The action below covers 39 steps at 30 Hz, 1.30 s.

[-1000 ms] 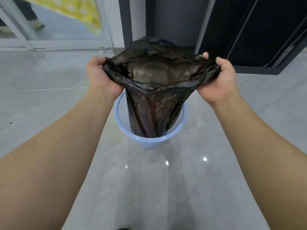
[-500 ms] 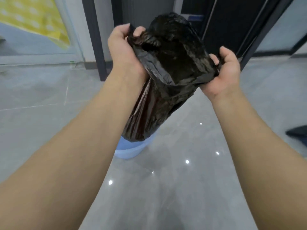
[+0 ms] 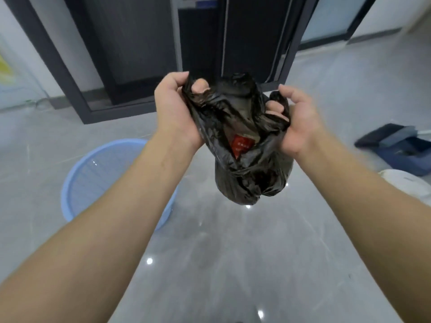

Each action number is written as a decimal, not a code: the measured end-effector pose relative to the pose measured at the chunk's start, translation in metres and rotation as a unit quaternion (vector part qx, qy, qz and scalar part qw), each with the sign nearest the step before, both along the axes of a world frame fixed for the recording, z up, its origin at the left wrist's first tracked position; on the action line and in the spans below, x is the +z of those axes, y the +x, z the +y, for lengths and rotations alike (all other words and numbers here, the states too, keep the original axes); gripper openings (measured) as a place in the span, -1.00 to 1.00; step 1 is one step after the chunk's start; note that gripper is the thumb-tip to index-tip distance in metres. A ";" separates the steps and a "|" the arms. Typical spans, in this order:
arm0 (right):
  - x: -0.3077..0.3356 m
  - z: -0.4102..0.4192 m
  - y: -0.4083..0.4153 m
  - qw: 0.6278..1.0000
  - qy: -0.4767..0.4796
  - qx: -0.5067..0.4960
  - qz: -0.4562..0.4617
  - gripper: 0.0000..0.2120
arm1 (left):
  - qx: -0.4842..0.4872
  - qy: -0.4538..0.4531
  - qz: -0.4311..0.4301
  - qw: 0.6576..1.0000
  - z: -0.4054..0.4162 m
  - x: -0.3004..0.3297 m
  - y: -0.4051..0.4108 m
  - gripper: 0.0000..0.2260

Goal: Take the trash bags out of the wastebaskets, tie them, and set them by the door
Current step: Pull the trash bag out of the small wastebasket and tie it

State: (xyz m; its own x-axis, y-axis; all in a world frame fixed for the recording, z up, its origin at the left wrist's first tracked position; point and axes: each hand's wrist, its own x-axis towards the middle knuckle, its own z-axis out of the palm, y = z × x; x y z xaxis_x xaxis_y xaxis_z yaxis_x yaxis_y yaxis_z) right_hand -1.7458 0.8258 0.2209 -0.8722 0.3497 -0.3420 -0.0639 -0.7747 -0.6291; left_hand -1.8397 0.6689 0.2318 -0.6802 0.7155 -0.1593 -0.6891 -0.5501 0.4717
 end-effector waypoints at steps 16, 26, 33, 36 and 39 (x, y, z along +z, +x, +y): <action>-0.107 0.047 0.107 0.721 0.577 0.084 -0.374 -0.83 | 0.139 -0.604 0.734 0.279 0.050 -0.122 0.017 -0.53; -0.098 0.038 0.152 0.664 0.637 0.067 -0.387 -0.79 | -0.321 -0.433 0.826 0.166 0.098 -0.153 0.062 -0.26; -0.116 0.020 0.168 0.322 0.719 0.337 -0.516 0.02 | -0.278 -0.460 0.803 0.256 0.081 -0.164 0.079 -0.92; -0.139 0.010 0.156 0.274 0.782 0.324 -0.457 0.02 | -0.307 -0.442 0.791 0.291 0.071 -0.165 0.090 -0.90; -0.150 -0.001 0.143 0.258 0.812 0.295 -0.432 -0.27 | -0.297 -0.440 0.799 0.281 0.060 -0.158 0.088 -0.89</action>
State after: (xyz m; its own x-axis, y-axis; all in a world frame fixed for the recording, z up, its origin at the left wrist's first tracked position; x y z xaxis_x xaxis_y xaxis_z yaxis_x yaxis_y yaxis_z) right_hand -1.6029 0.8251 0.0709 -0.7814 0.5371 -0.3177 0.4713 0.8416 0.2637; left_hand -1.7514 0.7291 0.0733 -0.1888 0.9403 -0.2832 0.9434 0.2537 0.2135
